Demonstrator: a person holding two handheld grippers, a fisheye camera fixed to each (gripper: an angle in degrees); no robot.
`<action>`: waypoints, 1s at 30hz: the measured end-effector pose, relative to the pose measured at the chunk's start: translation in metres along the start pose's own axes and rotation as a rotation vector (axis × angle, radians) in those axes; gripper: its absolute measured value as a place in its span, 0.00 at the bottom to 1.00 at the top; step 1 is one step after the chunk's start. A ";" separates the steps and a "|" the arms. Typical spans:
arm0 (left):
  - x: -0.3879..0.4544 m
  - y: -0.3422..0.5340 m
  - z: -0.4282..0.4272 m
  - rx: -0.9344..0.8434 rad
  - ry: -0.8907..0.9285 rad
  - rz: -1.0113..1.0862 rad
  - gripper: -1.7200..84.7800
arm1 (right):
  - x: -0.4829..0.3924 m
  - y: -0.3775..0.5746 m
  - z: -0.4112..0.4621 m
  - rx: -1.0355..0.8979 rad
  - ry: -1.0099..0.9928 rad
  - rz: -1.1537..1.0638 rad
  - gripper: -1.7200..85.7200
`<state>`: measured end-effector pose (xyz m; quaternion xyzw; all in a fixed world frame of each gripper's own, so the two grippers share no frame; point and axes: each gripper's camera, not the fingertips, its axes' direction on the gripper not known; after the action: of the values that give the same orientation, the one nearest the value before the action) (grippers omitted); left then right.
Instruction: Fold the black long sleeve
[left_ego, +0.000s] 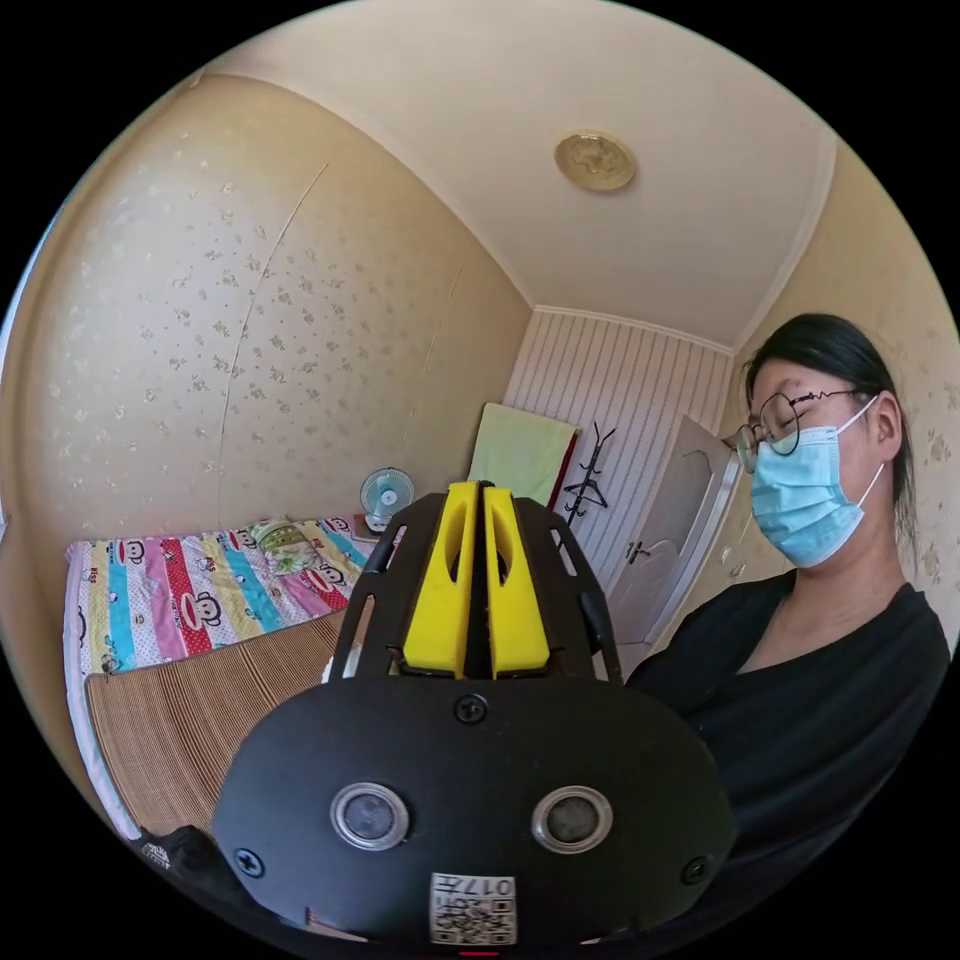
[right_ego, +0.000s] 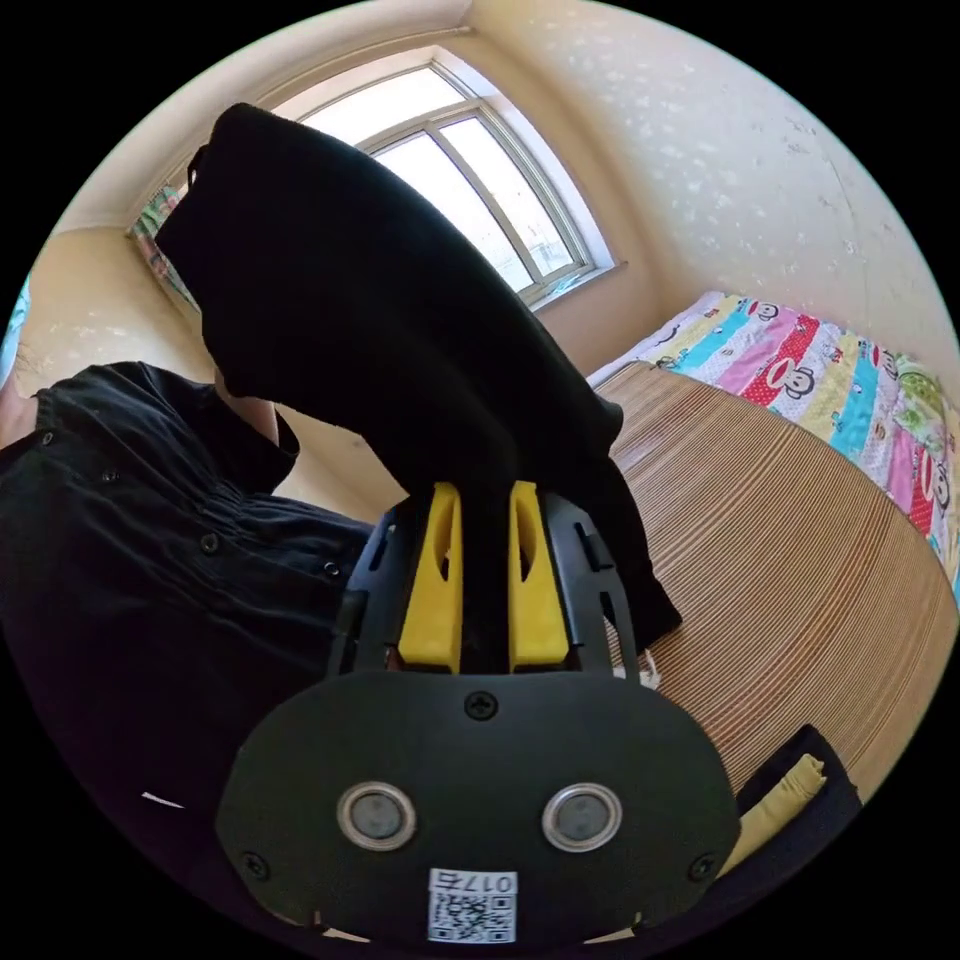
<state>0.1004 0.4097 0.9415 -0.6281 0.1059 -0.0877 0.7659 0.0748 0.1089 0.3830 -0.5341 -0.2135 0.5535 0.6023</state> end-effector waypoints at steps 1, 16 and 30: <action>-0.004 -0.005 -0.012 0.022 -0.014 0.007 0.01 | -0.001 -0.002 -0.013 0.025 0.031 0.002 0.10; -0.216 -0.089 -0.001 -0.073 -0.418 -0.150 0.03 | 0.012 -0.098 -0.263 0.340 0.596 0.002 0.08; -0.535 0.245 0.129 -0.653 -0.605 -0.987 0.08 | 0.341 0.133 -0.008 -0.479 0.397 0.622 0.04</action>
<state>-0.3792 0.7220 0.7537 -0.7995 -0.3929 -0.2115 0.4021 0.1245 0.3867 0.1494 -0.7937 -0.0450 0.5299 0.2954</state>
